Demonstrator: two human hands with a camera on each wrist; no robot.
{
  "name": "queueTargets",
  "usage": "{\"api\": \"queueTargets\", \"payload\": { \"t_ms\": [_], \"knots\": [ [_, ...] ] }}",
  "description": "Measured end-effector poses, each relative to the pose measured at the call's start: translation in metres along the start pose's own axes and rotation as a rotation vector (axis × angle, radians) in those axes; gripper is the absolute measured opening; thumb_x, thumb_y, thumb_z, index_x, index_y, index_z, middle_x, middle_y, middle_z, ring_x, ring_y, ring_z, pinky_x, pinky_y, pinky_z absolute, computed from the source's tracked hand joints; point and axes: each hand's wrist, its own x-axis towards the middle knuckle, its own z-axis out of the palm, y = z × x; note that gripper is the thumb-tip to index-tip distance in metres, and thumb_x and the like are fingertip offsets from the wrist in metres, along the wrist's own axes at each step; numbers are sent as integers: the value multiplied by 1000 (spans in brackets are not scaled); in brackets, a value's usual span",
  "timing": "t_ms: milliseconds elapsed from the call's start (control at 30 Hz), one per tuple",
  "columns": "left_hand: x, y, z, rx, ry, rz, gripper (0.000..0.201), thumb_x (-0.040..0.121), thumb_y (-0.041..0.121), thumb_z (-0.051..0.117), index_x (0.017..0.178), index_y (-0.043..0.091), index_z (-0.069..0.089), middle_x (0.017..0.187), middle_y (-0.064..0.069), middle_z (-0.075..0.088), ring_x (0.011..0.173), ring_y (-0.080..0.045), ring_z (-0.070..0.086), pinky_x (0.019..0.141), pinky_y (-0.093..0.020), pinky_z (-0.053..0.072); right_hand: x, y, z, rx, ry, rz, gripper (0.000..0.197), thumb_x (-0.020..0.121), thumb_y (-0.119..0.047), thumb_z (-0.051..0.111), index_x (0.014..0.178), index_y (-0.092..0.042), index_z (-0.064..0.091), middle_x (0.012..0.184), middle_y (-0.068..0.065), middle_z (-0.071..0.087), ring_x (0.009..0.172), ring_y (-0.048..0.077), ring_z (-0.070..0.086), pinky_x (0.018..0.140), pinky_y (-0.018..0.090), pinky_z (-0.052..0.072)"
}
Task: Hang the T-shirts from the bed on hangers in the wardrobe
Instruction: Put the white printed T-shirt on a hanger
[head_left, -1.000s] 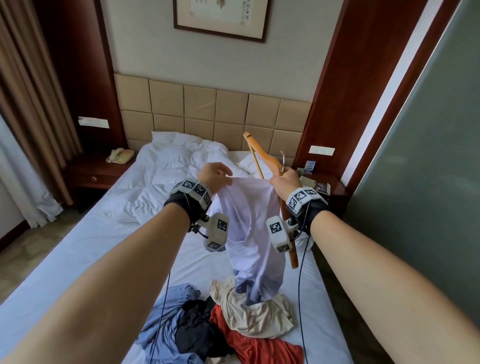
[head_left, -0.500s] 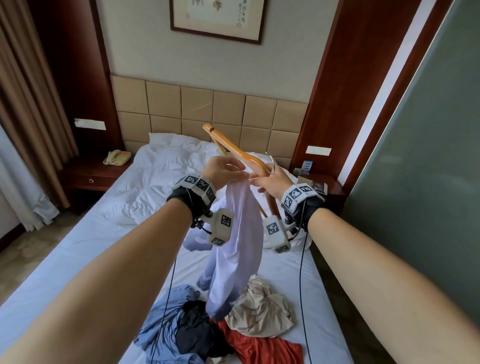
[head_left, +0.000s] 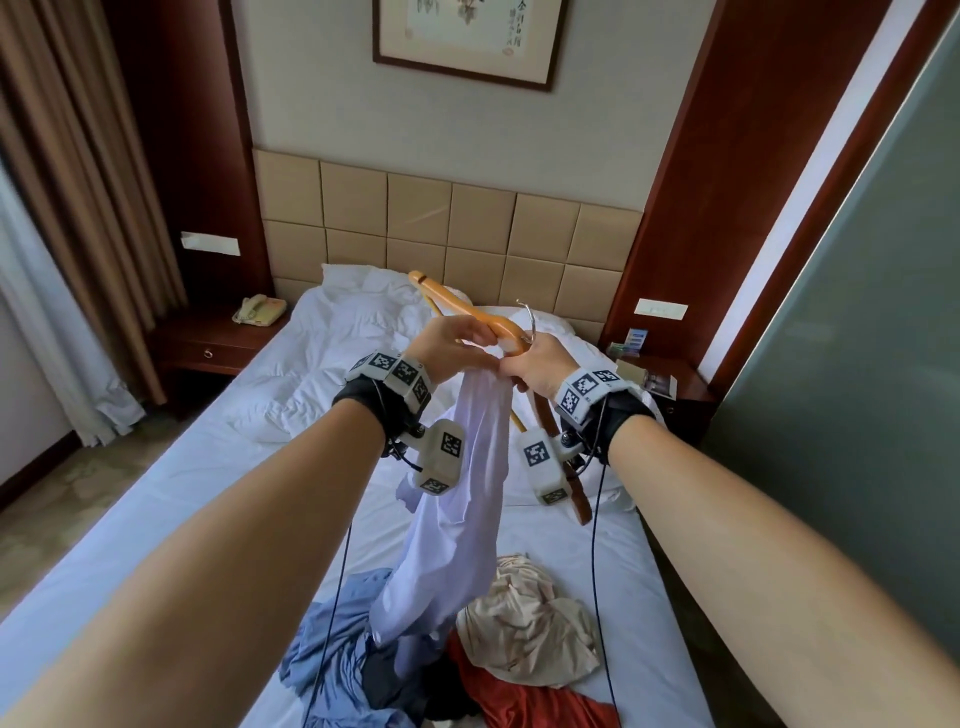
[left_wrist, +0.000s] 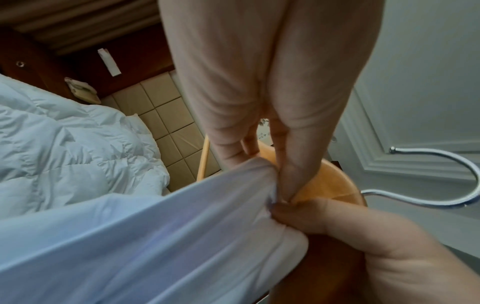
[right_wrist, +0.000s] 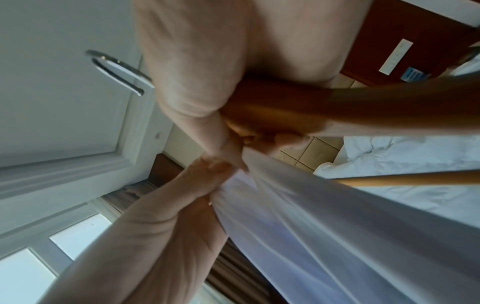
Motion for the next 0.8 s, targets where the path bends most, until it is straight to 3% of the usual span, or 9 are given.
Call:
{"api": "queueTargets", "payload": {
  "t_ms": [67, 133, 233, 300, 400, 500, 633, 700, 800],
  "knots": [
    [-1, -1, 0, 46, -45, -14, 31, 59, 12, 83, 86, 21, 69, 103, -6, 64, 93, -20, 61, 99, -47, 51, 3, 1, 2, 20, 23, 28, 16, 77, -6, 76, 87, -7, 64, 64, 2, 59, 55, 14, 54, 57, 27, 45],
    [2, -6, 2, 201, -103, -28, 35, 72, 3, 80, 101, 16, 68, 110, -6, 62, 101, -20, 59, 99, -40, 50, 4, 0, 2, 28, 58, 41, 12, 79, -7, 76, 79, -5, 64, 60, 5, 57, 52, 16, 53, 57, 27, 45],
    [5, -15, 7, 469, -99, -94, 40, 83, 9, 74, 121, 8, 63, 118, -9, 63, 103, -24, 61, 80, -27, 49, 4, -3, 1, 89, 106, 64, 11, 79, -1, 70, 74, -3, 61, 61, 9, 54, 57, 21, 52, 56, 27, 43],
    [3, -24, 11, 516, -101, -171, 34, 85, 10, 70, 118, 8, 64, 110, -11, 66, 86, -23, 60, 59, -20, 46, 4, -4, -1, 178, 154, 79, 16, 77, 2, 67, 69, -8, 57, 58, 4, 50, 56, 20, 51, 54, 25, 41],
    [-2, -44, 13, 482, -35, -282, 22, 87, 5, 63, 108, 4, 71, 74, -4, 63, 59, -16, 54, 38, -13, 37, 5, -5, -6, 371, 229, 119, 14, 63, -6, 63, 67, -14, 52, 60, 4, 47, 64, 23, 50, 63, 32, 41],
    [-7, -62, 13, 417, -2, -378, 20, 89, 5, 61, 104, -1, 73, 67, -1, 61, 67, -19, 58, 45, -17, 40, 5, -5, -16, 465, 284, 131, 18, 68, -1, 60, 65, -15, 48, 60, 4, 42, 63, 22, 46, 63, 32, 39],
    [-14, -71, 22, 166, -66, -581, 13, 90, 7, 60, 101, 13, 63, 96, -10, 60, 88, -24, 57, 57, -28, 48, 11, 4, -27, 496, 311, 124, 29, 73, 7, 67, 58, -15, 55, 61, 6, 48, 66, 23, 51, 70, 35, 44],
    [-14, -74, 30, 42, -53, -650, 3, 93, 11, 60, 95, 13, 58, 93, -8, 58, 81, -23, 58, 62, -32, 52, 13, 8, -28, 533, 286, 125, 30, 71, 6, 73, 57, -15, 58, 58, 6, 53, 66, 25, 56, 73, 38, 48],
    [-11, -82, 41, -55, 36, -647, 13, 96, 19, 58, 87, 10, 55, 88, -7, 61, 75, -22, 62, 76, -32, 55, 14, 12, -29, 540, 238, 108, 25, 71, 5, 76, 63, -12, 59, 59, 6, 57, 65, 26, 59, 76, 40, 51]
  ]
}}
